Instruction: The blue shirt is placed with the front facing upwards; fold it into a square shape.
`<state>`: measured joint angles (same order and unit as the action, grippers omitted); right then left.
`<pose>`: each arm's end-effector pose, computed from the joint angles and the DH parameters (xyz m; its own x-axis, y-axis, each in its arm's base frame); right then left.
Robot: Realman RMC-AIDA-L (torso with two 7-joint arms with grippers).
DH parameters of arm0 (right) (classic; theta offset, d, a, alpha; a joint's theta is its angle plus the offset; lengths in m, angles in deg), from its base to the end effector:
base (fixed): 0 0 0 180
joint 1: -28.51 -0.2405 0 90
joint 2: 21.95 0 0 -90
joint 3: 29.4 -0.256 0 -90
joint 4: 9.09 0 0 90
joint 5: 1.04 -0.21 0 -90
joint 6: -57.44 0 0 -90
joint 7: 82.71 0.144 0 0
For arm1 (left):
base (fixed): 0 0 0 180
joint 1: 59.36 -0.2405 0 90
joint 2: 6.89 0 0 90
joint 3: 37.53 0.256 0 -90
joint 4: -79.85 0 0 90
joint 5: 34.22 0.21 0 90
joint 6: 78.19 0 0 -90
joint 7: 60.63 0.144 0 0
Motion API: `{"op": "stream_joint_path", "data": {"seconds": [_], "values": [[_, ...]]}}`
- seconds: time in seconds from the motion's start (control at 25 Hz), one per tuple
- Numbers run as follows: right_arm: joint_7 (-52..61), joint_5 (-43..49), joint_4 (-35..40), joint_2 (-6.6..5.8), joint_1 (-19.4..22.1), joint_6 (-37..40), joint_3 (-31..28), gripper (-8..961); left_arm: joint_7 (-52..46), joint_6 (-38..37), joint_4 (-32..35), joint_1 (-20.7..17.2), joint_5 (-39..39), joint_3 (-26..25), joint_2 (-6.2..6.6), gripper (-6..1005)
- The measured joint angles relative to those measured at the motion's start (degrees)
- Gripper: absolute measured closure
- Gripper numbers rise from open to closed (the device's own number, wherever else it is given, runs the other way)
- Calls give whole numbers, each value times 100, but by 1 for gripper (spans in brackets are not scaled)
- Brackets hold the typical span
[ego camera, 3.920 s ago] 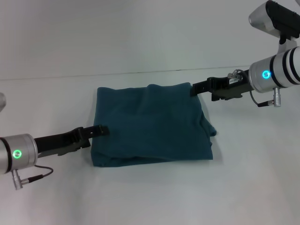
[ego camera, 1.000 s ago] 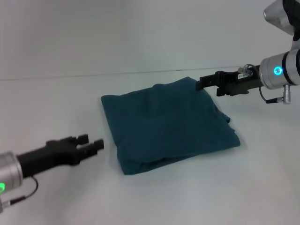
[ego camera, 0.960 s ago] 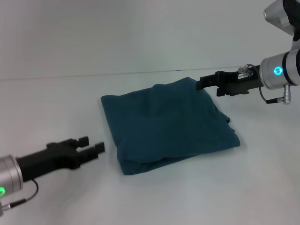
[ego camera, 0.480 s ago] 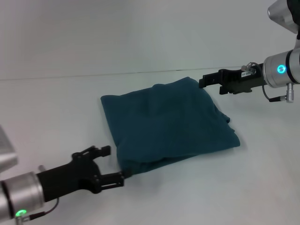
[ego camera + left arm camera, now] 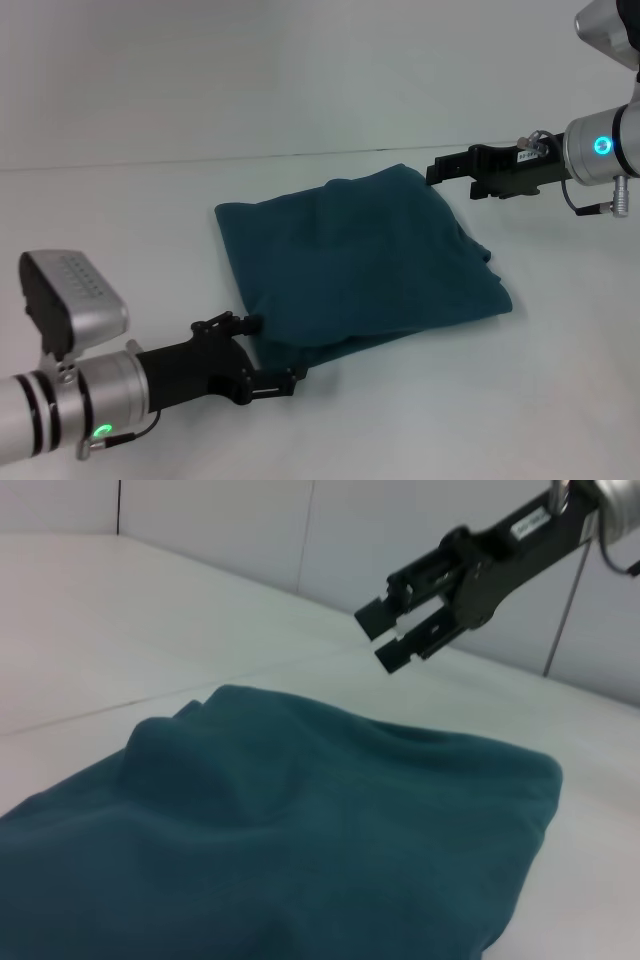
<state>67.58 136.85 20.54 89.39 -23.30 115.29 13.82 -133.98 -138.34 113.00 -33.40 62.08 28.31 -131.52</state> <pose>0.2336 0.4632 0.0311 0.2219 -0.8388 -0.4972 -0.9652 -0.1165 -0.2341 -0.2622 0.3288 -0.0884 0.8155 0.3732 0.4423 0.5237 -0.8011 -0.2897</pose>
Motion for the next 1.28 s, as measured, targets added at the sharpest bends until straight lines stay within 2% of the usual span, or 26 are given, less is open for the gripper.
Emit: {"op": "stream_joint_path", "data": {"seconds": [0.32,0.52,0.96,1.16,1.28], "values": [[0,0,0,-8,10,19,-15,160,-409,334,32,140,-65,262,0,51],[0,0,0,-8,16,25,-15,162,-1207,658,123,284,71,539,26,52],[-7,-106,0,-56,80,73,-15,165,-1552,940,461,279,284,822,8,418],[-17,-139,0,-69,98,85,-15,167,-1552,951,504,266,288,829,0,664],[-18,-141,-1,-69,110,89,-15,167,-1552,908,506,266,289,833,0,740]]}}
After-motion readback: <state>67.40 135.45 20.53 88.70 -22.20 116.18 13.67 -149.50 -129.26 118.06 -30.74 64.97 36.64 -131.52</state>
